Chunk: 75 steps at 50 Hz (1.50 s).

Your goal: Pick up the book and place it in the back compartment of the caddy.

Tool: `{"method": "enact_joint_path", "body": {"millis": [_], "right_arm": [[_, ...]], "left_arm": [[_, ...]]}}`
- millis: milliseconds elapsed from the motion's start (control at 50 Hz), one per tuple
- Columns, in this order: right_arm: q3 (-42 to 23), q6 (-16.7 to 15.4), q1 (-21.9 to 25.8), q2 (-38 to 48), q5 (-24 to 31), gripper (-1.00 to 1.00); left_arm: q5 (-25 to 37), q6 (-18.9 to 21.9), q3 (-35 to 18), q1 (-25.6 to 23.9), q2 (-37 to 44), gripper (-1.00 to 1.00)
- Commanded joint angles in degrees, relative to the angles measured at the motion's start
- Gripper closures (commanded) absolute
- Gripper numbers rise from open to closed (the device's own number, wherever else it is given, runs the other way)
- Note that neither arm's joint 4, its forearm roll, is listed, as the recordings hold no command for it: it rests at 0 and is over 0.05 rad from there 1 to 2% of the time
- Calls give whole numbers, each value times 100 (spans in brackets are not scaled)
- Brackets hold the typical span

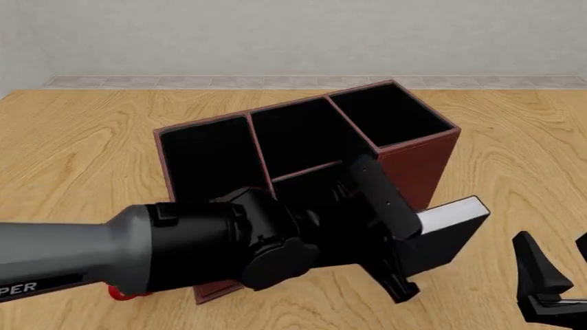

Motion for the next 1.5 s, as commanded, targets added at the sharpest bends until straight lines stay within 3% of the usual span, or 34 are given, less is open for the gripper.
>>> {"method": "enact_joint_path", "body": {"millis": [20,120,160,420,520,700,940,1040,1200,1500], "right_arm": [[3,5,0,28,-28,-100],[1,-7,1,4,-9,-100],[1,-1,1,-6,5,-100],[-2,2,1,-11,13,-100],[1,-1,2,-5,3,-100],[-4,-4,2,-25,26,-100],[-10,2,3,-70,80,-100],[-2,-4,4,-57,56,-100],[-3,-3,4,-52,53,-100],[-1,2,5,-55,56,-100]], "left_arm": [[162,165,95,-53,-514,100],[187,-64,125,-32,-867,100],[220,101,142,-56,-933,100],[514,67,112,-151,-1481,100],[702,279,83,-165,-1692,100],[1067,286,-51,-175,-2009,100],[1558,436,-58,65,-2448,100],[1752,281,-81,237,-2694,100],[1949,695,61,380,-2810,100],[2039,785,49,715,-2892,100]]}}
